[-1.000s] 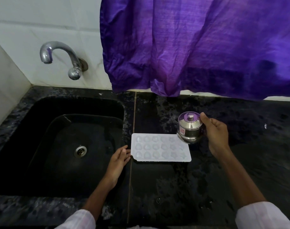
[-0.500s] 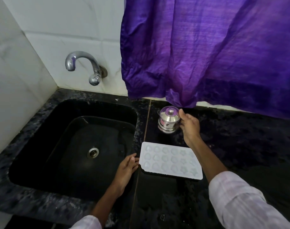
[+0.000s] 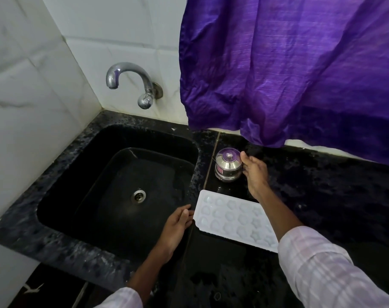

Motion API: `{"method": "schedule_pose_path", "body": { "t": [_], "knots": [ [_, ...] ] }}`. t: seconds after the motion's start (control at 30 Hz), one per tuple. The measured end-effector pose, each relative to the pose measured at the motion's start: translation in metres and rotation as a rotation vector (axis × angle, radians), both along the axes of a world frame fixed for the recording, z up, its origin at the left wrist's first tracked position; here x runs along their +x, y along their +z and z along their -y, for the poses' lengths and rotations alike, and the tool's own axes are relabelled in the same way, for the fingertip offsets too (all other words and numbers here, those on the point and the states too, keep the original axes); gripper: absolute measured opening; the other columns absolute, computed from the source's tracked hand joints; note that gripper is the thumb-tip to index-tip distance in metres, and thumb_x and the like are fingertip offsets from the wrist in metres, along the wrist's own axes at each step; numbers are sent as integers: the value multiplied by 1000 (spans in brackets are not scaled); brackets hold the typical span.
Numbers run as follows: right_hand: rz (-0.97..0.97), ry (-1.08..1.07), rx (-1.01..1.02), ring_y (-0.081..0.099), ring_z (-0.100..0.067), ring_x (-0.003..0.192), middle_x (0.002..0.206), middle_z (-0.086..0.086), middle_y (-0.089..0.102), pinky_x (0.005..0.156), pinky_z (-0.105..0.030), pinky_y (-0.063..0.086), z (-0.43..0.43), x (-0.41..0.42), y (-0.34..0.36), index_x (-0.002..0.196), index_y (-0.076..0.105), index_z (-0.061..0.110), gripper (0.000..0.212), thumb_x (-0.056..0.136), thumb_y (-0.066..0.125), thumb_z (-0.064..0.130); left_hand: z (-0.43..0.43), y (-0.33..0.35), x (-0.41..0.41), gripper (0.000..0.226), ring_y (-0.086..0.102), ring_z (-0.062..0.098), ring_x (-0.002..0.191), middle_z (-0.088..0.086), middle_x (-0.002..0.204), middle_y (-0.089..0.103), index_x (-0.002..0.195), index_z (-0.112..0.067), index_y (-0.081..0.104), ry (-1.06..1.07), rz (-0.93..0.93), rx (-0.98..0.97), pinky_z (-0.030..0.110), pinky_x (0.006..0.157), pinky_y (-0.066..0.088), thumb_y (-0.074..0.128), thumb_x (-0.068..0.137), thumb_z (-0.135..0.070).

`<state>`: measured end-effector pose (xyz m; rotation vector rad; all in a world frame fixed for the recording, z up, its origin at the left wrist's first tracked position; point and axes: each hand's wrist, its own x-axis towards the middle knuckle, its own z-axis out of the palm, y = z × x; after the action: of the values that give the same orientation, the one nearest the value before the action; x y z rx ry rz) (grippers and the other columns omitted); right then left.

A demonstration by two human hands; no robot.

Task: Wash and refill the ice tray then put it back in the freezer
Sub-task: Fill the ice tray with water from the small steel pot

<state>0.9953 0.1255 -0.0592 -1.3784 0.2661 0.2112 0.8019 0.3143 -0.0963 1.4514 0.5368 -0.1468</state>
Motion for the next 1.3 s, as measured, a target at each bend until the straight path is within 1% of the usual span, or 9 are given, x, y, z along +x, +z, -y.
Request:
{"method": "schedule_pose_path", "body": {
  "t": [0.2, 0.3, 0.37, 0.53, 0.67, 0.9, 1.07, 1.2, 1.3],
  "knots": [
    [-36, 47, 45, 66, -12, 88, 90, 1, 73, 84, -27, 48, 1, -2, -3, 84, 70, 16, 18, 94, 63, 30, 4, 2, 0, 28, 69, 3, 97, 2, 107, 71, 128, -11, 55, 24, -1, 13, 15, 87, 52, 38, 106, -17],
    [-59, 70, 112, 53, -7, 61, 64, 3, 61, 71, -26, 42, 6, -1, -3, 70, 61, 15, 34, 97, 56, 36, 5, 2, -1, 29, 69, 2, 97, 1, 108, 71, 128, -11, 55, 28, 0, 16, 18, 90, 52, 38, 106, -18],
    [-104, 53, 178, 44, -8, 53, 57, 1, 55, 69, -25, 42, 11, 1, -3, 69, 55, 13, 44, 101, 46, 42, 5, 1, -1, 30, 69, 5, 100, 1, 108, 72, 129, -11, 56, 29, 2, 15, 21, 93, 52, 38, 107, -20],
    [-119, 105, 169, 51, -12, 66, 78, -4, 64, 84, -31, 51, 22, -2, -2, 79, 62, 9, 51, 102, 36, 47, 6, 2, -1, 29, 69, 6, 102, 1, 107, 72, 128, -12, 56, 41, 6, 4, 21, 93, 52, 38, 106, -20],
    [-127, 65, 34, 53, -11, 70, 101, -4, 69, 79, -31, 54, 35, -8, 4, 91, 65, 11, 38, 101, 45, 42, 5, 2, -2, 28, 68, 8, 103, 0, 107, 72, 127, -13, 57, 37, 9, 9, 24, 96, 51, 39, 106, -20],
    [3, -103, -219, 61, -11, 79, 98, -3, 71, 80, -31, 55, 88, -78, 13, 100, 67, 16, 16, 99, 56, 27, 4, 1, 3, 27, 67, 10, 104, 1, 107, 72, 126, -13, 57, 19, -4, 36, 23, 92, 51, 42, 105, -20],
    [-25, -257, -413, 65, -11, 89, 106, 0, 70, 87, -35, 54, 123, -135, -3, 110, 67, 20, 17, 97, 58, 28, 2, 0, 17, 25, 70, 18, 97, 6, 105, 72, 124, -10, 59, 54, -30, 87, 27, 81, 55, 46, 104, -19],
    [-73, -153, -692, 69, -20, 97, 109, -1, 71, 98, -44, 51, 133, -155, -24, 118, 65, 21, 28, 95, 58, 35, -1, -4, 31, 28, 72, 21, 97, 10, 108, 72, 126, -7, 59, 45, -43, 134, 32, 82, 57, 51, 102, -17],
    [-94, -85, -755, 68, -20, 103, 111, -3, 72, 101, -41, 48, 128, -160, -29, 122, 64, 19, 33, 95, 56, 35, -1, -3, 38, 28, 71, 24, 98, 13, 110, 71, 126, -6, 60, 41, -50, 159, 37, 86, 58, 54, 101, -16]
  ]
}}
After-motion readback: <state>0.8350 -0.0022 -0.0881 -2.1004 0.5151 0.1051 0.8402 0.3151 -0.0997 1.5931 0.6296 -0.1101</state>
